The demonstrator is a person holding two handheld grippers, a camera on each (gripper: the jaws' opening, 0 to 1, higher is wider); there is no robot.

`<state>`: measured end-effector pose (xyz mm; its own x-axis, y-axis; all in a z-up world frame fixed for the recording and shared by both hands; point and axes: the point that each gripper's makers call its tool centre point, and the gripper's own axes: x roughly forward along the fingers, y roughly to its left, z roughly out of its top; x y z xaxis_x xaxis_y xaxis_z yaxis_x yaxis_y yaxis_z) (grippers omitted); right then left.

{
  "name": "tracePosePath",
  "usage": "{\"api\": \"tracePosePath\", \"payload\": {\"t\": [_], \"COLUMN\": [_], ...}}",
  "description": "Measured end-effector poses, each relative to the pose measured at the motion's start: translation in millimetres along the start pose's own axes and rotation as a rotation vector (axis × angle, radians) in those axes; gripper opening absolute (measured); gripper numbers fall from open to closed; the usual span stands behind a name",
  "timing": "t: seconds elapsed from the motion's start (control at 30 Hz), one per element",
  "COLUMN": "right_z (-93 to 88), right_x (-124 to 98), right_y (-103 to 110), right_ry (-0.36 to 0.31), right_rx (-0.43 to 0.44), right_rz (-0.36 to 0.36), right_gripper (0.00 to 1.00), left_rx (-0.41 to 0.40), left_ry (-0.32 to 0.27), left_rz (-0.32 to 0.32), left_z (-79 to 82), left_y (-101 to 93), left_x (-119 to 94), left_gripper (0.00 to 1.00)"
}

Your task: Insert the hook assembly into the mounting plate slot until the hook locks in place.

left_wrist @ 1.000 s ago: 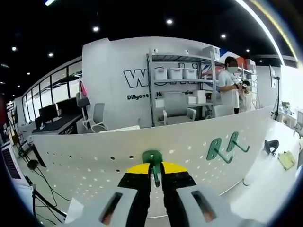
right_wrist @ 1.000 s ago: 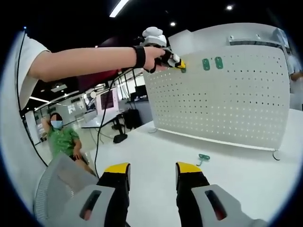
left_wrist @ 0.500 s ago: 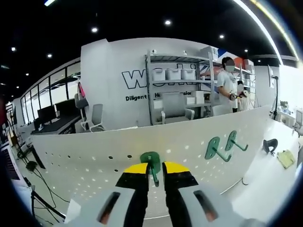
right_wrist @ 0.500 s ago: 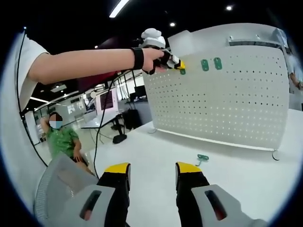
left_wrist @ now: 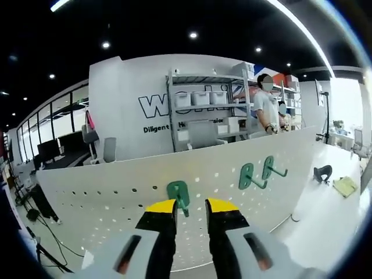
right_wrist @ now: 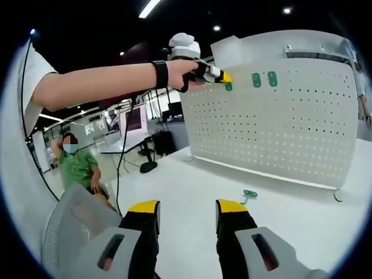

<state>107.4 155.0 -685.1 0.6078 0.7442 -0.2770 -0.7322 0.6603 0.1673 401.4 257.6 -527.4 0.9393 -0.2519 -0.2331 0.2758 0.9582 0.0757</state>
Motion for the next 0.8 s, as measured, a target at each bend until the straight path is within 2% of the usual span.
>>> {"api": "tracePosePath", "payload": {"t": [0.23, 0.37, 0.57, 0.7, 0.77, 0.8], "right_z": [-2.2, -0.4, 3.9, 4.4, 6.6, 6.9], "right_x": [2, 3, 4, 4, 4, 4], "right_y": [3, 7, 6, 7, 9, 9], "right_ry": [0.011, 0.003, -0.007, -0.009, -0.026, -0.028], "right_rx": [-0.007, 0.022, 0.006, 0.009, 0.03, 0.028], "right_rz": [0.009, 0.029, 0.025, 0.032, 0.042, 0.038], "right_gripper": [0.38, 0.38, 0.38, 0.38, 0.38, 0.38], "left_rx": [0.022, 0.026, 0.031, 0.033, 0.06, 0.062], "left_ry": [-0.018, -0.023, -0.011, 0.012, 0.025, 0.028], "left_rz": [-0.041, -0.063, -0.101, -0.15, -0.144, -0.176], "left_z": [-4.8, -10.0, -28.7, -45.4, -55.2, -61.1], "left_y": [-1.3, -1.7, -9.8, -20.3, -21.2, -26.1], "left_x": [-14, -19, -31, -36, -37, -37], "left_gripper": [0.23, 0.23, 0.23, 0.25, 0.26, 0.27]}}
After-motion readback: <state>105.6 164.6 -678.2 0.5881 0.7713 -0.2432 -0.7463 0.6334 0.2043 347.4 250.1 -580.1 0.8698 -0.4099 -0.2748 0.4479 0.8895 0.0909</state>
